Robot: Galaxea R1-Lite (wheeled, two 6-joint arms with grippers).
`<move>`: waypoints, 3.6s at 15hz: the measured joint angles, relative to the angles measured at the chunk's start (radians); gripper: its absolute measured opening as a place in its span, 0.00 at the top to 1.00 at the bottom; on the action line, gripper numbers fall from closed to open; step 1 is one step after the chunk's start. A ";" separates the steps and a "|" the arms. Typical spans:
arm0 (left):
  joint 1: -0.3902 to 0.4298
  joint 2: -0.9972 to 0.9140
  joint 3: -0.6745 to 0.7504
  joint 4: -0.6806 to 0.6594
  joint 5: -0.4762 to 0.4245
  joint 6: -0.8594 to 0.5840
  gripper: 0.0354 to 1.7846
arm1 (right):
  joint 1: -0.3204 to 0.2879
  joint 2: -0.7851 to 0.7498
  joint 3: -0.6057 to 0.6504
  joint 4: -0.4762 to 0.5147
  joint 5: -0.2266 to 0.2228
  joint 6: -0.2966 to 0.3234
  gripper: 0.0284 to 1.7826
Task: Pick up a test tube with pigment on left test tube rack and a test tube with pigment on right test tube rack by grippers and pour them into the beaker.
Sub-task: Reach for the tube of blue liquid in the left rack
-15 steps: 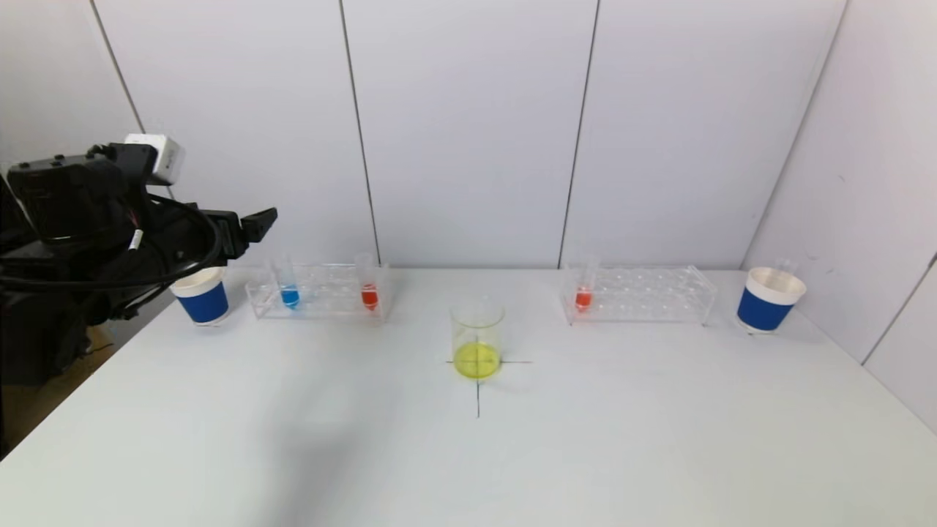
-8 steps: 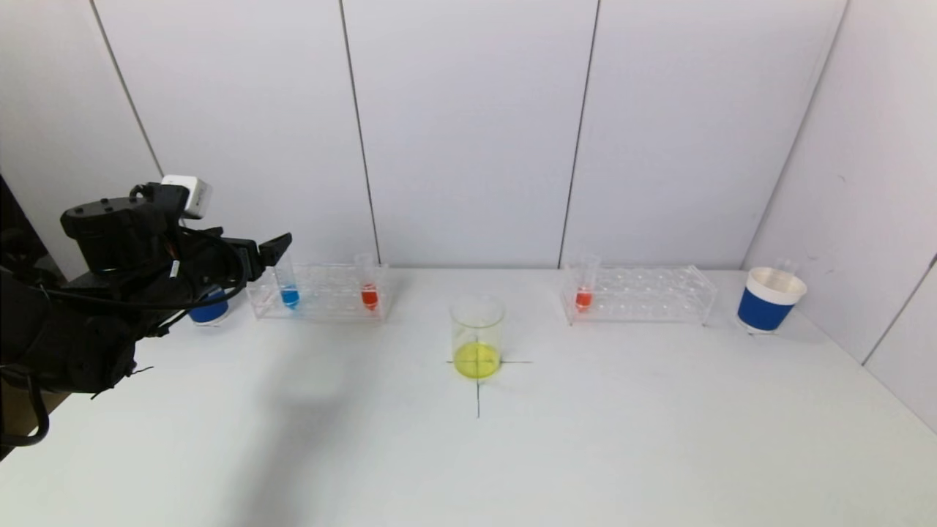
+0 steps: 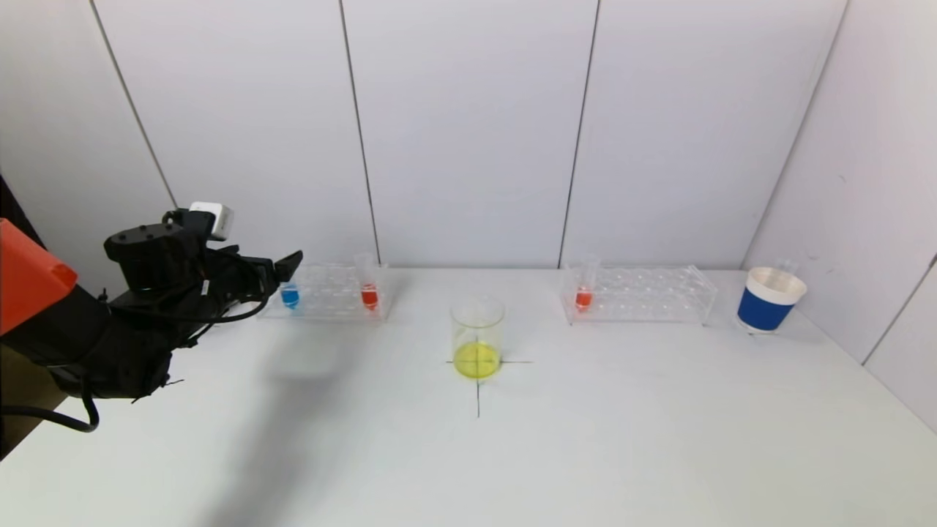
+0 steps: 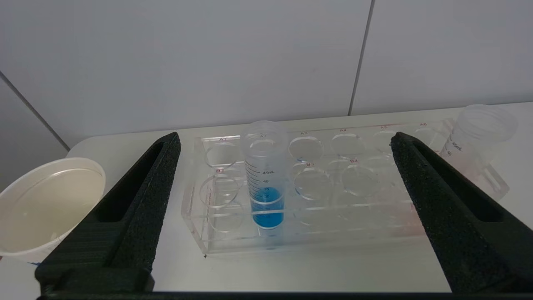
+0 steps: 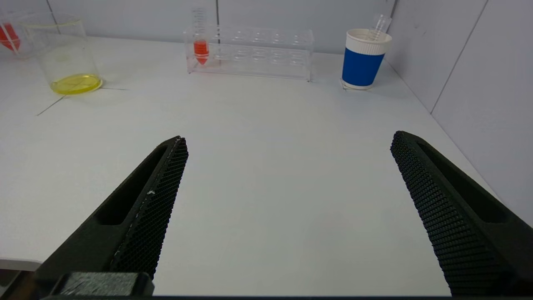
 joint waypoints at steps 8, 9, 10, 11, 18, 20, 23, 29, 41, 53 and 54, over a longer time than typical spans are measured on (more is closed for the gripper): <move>0.017 0.122 -0.061 -0.030 -0.001 -0.001 0.01 | 0.000 0.000 0.000 0.000 0.000 0.000 0.01; 0.020 0.129 -0.066 -0.030 -0.001 -0.001 0.01 | 0.000 0.000 0.000 0.000 0.000 0.000 0.01; 0.022 0.138 -0.072 -0.030 -0.002 0.000 0.01 | 0.000 0.000 0.000 0.000 0.000 0.000 0.01; 0.023 0.145 -0.077 -0.030 -0.003 0.000 0.01 | 0.000 0.000 0.000 0.000 0.000 0.000 0.01; 0.022 0.179 -0.126 -0.026 -0.003 0.000 0.01 | 0.000 0.000 0.000 0.000 0.000 0.000 0.01; 0.022 0.191 -0.142 -0.025 -0.003 0.000 0.01 | 0.000 0.000 0.000 0.000 0.000 0.000 0.01; 0.021 0.209 -0.171 -0.021 -0.003 0.001 0.01 | 0.000 0.000 0.000 0.000 0.000 0.000 0.01; 0.019 0.246 -0.204 -0.032 -0.002 0.005 0.01 | 0.000 0.000 0.000 0.000 0.000 0.000 0.01; 0.009 0.286 -0.189 -0.103 -0.001 0.009 0.01 | 0.000 0.000 0.000 0.000 0.000 0.000 0.01; 0.008 0.284 -0.190 -0.102 0.000 0.006 0.01 | 0.000 0.000 0.000 0.000 0.000 0.000 0.01; 0.008 0.284 -0.189 -0.103 0.001 0.006 0.01 | 0.000 0.000 0.000 0.000 0.000 0.000 0.01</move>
